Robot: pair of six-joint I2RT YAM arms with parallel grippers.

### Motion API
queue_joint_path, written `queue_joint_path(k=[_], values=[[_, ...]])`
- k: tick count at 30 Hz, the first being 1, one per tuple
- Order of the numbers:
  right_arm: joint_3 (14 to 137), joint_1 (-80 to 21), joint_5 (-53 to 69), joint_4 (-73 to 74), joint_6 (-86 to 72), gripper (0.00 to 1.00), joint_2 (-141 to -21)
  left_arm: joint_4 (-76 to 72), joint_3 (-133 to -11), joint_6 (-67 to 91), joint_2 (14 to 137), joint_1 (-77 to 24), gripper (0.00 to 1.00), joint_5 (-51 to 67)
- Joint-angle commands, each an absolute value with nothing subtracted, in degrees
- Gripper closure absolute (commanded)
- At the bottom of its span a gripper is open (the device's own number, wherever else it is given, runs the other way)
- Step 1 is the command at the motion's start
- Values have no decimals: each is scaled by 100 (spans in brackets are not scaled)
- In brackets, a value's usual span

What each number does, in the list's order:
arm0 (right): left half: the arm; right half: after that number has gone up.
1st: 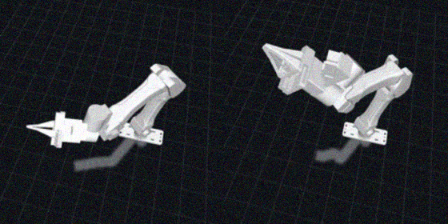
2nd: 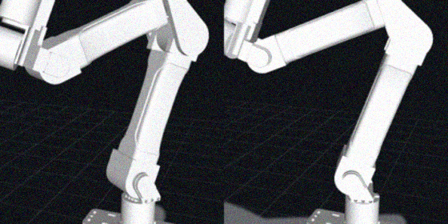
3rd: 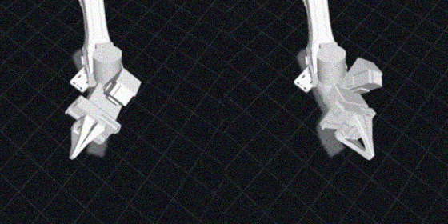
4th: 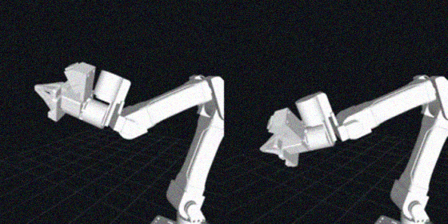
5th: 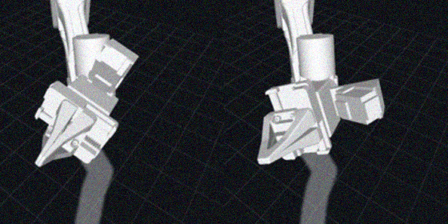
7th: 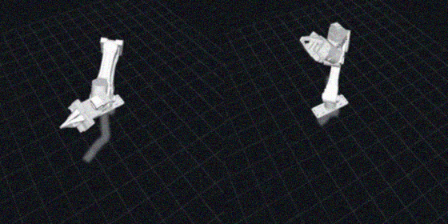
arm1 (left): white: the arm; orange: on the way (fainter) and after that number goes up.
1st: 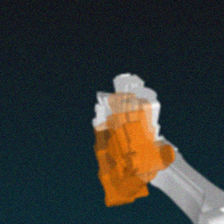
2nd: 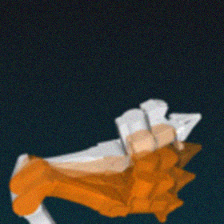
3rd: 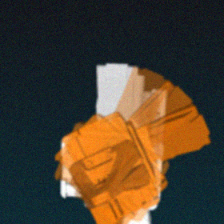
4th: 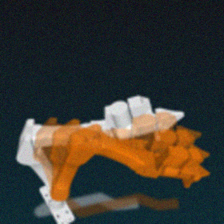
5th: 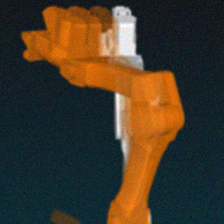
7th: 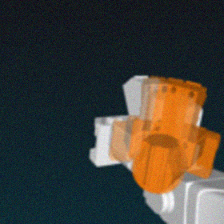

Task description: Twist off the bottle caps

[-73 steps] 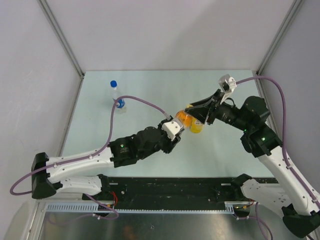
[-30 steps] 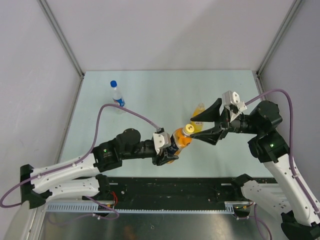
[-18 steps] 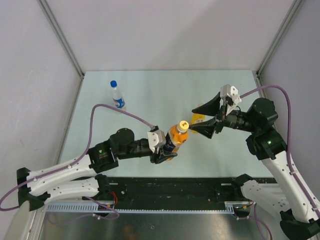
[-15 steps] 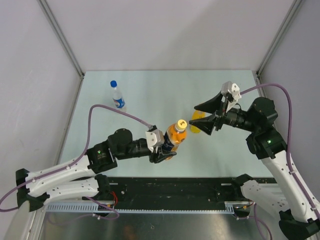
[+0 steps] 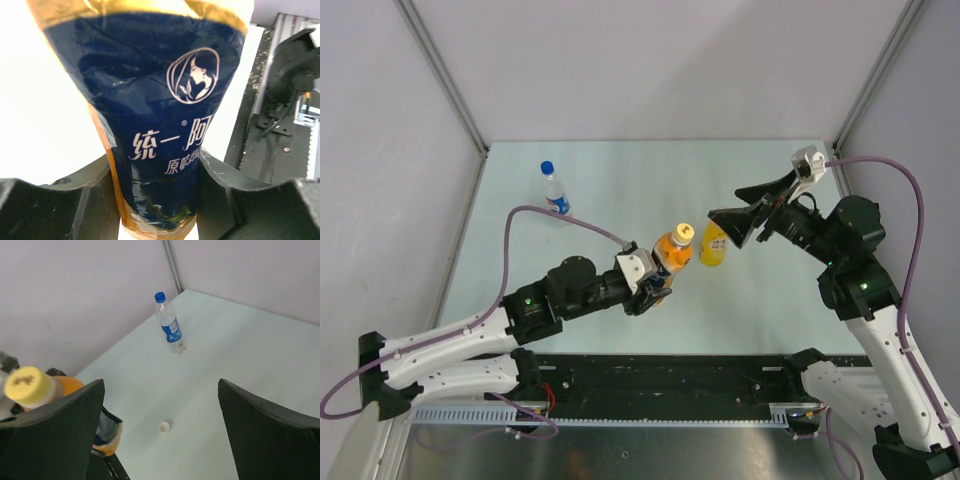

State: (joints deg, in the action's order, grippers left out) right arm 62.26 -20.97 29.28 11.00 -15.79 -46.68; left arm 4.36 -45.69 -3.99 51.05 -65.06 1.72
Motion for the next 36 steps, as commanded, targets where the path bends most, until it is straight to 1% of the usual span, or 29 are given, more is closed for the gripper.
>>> queue_joint_path(k=[1,4,7,16,20,28,31,36], values=[[6240,-2081,2561,721,-2226,1,-4660,211,-4581,-431,5303,-6469,100,-534],[6247,-2165,2532,601,-2405,1,-4755,243,-4626,-428,5449,-6469,100,-869],[6245,-2401,2253,497,-2472,1,-4793,314,-4686,-406,5599,-6469,100,-1202],[6295,-3618,853,460,-2244,2,-5059,986,-5244,-161,6391,-6486,100,-2444],[6334,-3956,275,602,-2259,8,-5204,1209,-5435,-58,6614,-6539,100,-3094],[6332,-4032,-290,726,-2599,19,-5365,1504,-5793,-163,7059,-6937,100,-4546],[6336,-4027,-342,716,-2800,28,-5382,1561,-5905,-231,7235,-7056,100,-4816],[6329,-4018,-363,747,-2977,35,-5431,1660,-6043,-254,7407,-7179,100,-5045]])
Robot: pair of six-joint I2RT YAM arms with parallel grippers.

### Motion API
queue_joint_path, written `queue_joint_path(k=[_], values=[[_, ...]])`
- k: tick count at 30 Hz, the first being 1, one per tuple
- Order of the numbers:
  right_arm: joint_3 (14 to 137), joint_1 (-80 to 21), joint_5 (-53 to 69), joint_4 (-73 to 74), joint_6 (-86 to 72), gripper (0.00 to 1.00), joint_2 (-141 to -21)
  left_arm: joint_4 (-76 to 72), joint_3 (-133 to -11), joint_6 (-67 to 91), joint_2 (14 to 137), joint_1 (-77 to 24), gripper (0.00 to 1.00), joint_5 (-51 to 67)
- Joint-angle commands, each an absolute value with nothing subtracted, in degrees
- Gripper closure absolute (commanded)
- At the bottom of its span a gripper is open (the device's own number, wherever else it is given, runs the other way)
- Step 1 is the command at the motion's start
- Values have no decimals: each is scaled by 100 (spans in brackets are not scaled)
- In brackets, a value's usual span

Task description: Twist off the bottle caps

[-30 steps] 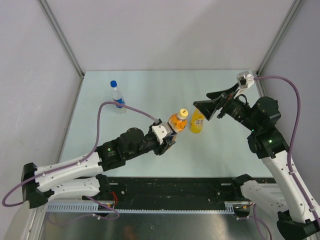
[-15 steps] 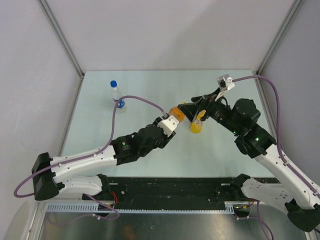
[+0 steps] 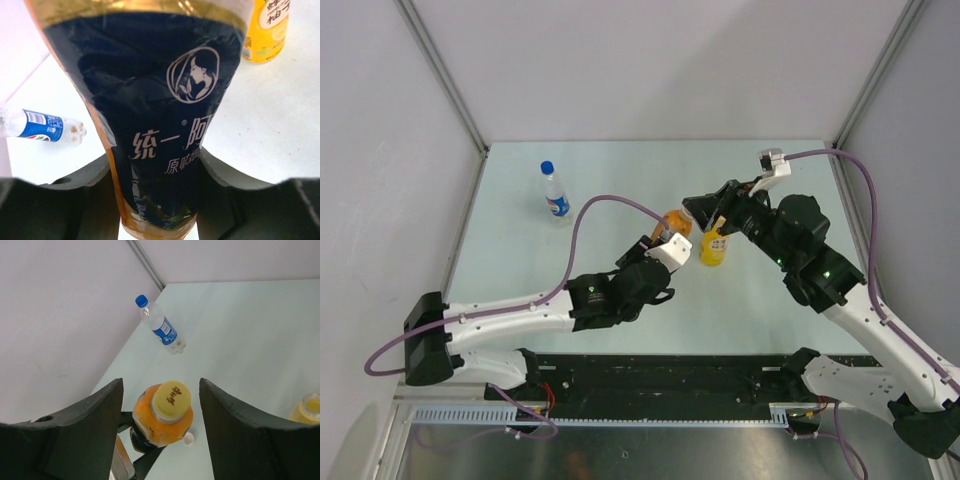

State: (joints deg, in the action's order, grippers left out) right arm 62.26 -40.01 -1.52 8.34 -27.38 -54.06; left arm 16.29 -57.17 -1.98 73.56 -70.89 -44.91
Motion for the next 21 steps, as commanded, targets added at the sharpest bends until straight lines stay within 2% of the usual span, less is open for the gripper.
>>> queue_joint_path(k=[1,8,15,17,21], values=[[6329,-4009,-384,778,-2996,36,-5440,1674,-6058,-250,7412,-7193,100,-5063],[6335,-3995,-395,909,-3085,45,-5518,1726,-6105,-236,7407,-7247,100,-5085],[6334,-3987,-227,872,-3124,50,-5647,1769,-6167,-231,7461,-7298,100,-5102],[6332,-3990,-213,877,-3134,57,-5650,1780,-6169,-229,7462,-7302,100,-5094],[6328,-3986,-192,848,-3163,76,-5632,1792,-6168,-229,7462,-7308,100,-5028]])
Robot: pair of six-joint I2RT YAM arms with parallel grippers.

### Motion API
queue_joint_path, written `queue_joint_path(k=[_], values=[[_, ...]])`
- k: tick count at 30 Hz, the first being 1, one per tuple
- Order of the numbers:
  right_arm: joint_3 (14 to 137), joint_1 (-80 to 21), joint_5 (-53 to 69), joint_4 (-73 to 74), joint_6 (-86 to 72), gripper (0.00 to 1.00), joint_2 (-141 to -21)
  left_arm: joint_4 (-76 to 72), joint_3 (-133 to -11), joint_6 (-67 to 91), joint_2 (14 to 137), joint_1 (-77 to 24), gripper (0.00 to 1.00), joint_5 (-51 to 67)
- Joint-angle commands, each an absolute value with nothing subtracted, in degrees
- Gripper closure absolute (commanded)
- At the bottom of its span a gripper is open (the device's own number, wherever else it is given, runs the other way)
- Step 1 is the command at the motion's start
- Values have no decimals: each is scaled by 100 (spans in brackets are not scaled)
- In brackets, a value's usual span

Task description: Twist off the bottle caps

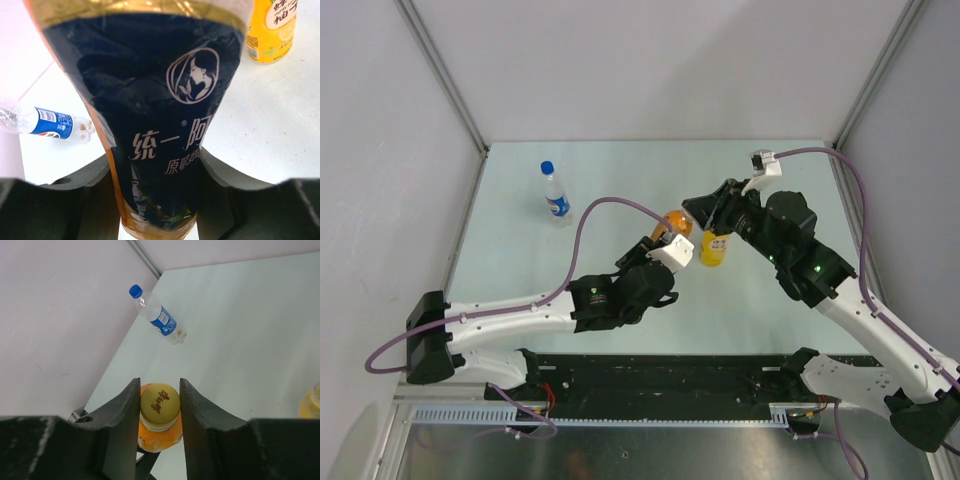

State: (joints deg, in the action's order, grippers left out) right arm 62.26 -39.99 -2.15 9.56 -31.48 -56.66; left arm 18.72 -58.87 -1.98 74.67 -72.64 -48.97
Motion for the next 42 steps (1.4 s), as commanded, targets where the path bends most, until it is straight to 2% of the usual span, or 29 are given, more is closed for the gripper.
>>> queue_joint_path(k=[1,5,9,19,30,42], values=[[6324,-3984,-188,837,-3168,79,-5620,1792,-6169,-229,7462,-7306,100,-4997],[6308,-3982,-178,800,-3131,89,-5563,1799,-6166,-217,7459,-7304,100,-4905],[6291,-3958,-98,761,-2999,94,-5489,1799,-6155,-219,7401,-7304,100,-4673],[6175,-3636,1030,481,-2385,90,-5161,1774,-6118,-332,6932,-7296,100,-2938],[5871,-2690,3165,72,-1983,95,-4646,1512,-5939,-626,6574,-7263,100,-1135],[5783,-2575,5168,-323,-1304,96,-4233,1099,-5698,-1108,6031,-7109,100,1272]])
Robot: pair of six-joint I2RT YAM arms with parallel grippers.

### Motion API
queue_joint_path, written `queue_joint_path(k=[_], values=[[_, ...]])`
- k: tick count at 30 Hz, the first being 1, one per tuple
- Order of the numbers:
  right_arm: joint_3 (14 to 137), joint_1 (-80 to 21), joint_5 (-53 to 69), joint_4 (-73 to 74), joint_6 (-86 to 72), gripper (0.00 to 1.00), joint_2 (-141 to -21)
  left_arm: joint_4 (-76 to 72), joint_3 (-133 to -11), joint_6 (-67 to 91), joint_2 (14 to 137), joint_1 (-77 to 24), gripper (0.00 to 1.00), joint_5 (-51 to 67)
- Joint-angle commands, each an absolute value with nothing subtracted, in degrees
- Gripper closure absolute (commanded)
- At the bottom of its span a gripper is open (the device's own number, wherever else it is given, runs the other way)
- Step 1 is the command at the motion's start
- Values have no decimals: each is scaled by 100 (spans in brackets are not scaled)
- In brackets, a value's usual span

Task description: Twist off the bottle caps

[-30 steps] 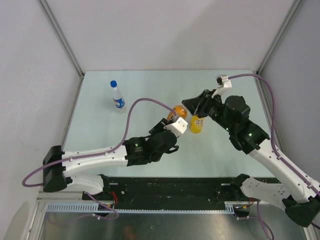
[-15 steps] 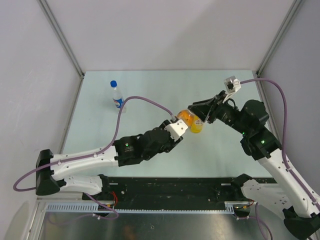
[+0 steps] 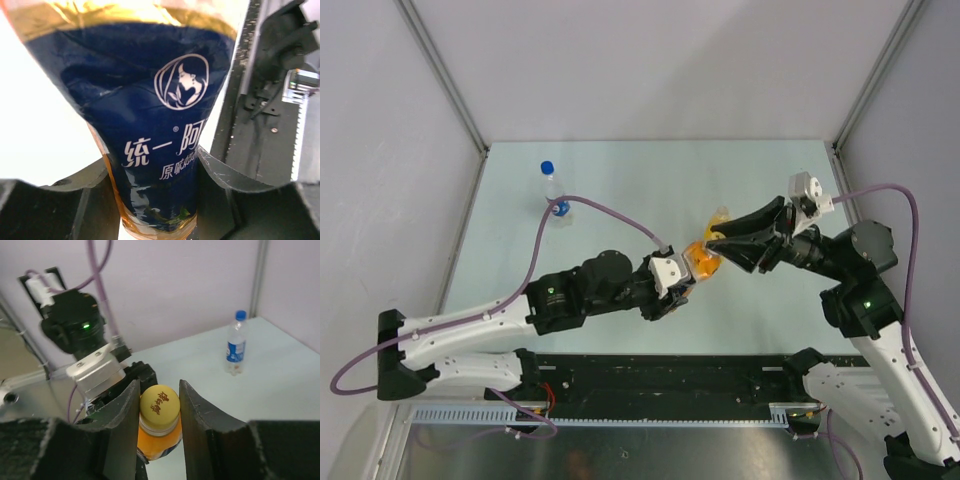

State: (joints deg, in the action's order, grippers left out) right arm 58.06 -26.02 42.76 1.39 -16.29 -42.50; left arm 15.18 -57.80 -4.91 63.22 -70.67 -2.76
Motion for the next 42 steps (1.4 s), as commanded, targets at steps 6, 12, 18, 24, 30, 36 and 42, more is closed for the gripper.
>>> queue_joint_path(k=[6,12,18,24,30,36,42], values=[[5783,-2575,6305,-788,-1467,96,-4210,839,-5547,-1249,5754,-7005,100,2425],[5782,-2574,6938,-1136,-1650,96,-4215,711,-5516,-1227,5699,-6843,100,3360],[5782,-2575,7173,-1270,-1722,96,-4176,619,-5498,-1227,5709,-6725,100,3895],[5783,-2571,7197,-1327,-1749,95,-4134,562,-5419,-1188,5693,-6612,100,4026],[5783,-2567,6970,-1284,-1793,94,-4096,493,-5310,-1099,5644,-6489,100,3939],[5779,-2556,6663,-1348,-1812,93,-4006,455,-5178,-1078,5559,-6385,100,3809],[5782,-2542,6345,-1435,-1852,92,-3855,409,-5035,-1046,5466,-6320,100,3720]])
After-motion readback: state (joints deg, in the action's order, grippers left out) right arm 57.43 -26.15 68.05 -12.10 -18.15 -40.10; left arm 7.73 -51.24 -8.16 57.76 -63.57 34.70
